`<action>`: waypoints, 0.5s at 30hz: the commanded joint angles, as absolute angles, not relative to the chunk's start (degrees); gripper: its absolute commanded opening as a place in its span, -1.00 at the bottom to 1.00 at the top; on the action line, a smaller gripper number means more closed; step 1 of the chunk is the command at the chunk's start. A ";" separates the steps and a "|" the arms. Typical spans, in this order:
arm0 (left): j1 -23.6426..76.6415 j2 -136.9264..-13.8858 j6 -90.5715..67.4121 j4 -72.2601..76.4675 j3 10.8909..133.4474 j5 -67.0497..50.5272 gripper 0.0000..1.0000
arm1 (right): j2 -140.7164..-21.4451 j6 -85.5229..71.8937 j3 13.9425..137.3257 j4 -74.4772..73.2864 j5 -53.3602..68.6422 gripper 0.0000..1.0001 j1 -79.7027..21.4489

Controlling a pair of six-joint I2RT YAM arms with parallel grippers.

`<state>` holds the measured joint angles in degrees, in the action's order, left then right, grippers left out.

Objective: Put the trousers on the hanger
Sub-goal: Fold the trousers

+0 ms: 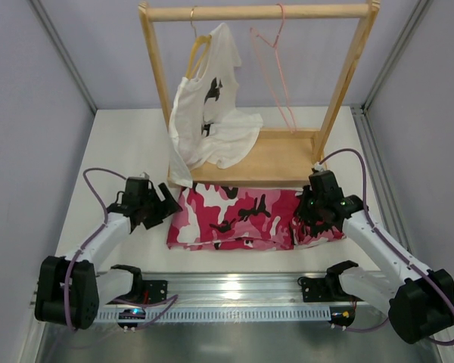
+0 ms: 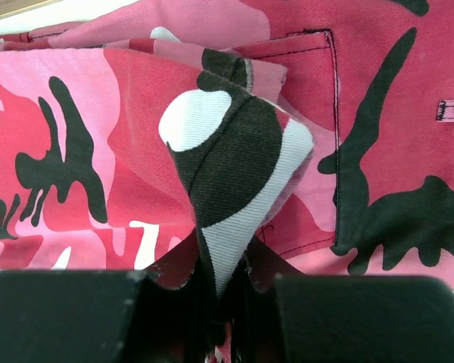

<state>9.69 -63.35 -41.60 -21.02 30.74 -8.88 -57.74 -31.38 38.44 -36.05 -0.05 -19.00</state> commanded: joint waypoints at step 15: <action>6.07 -70.58 -41.49 -28.90 39.98 8.06 -0.90 | -61.16 -41.65 33.57 -10.56 7.58 -0.92 -29.51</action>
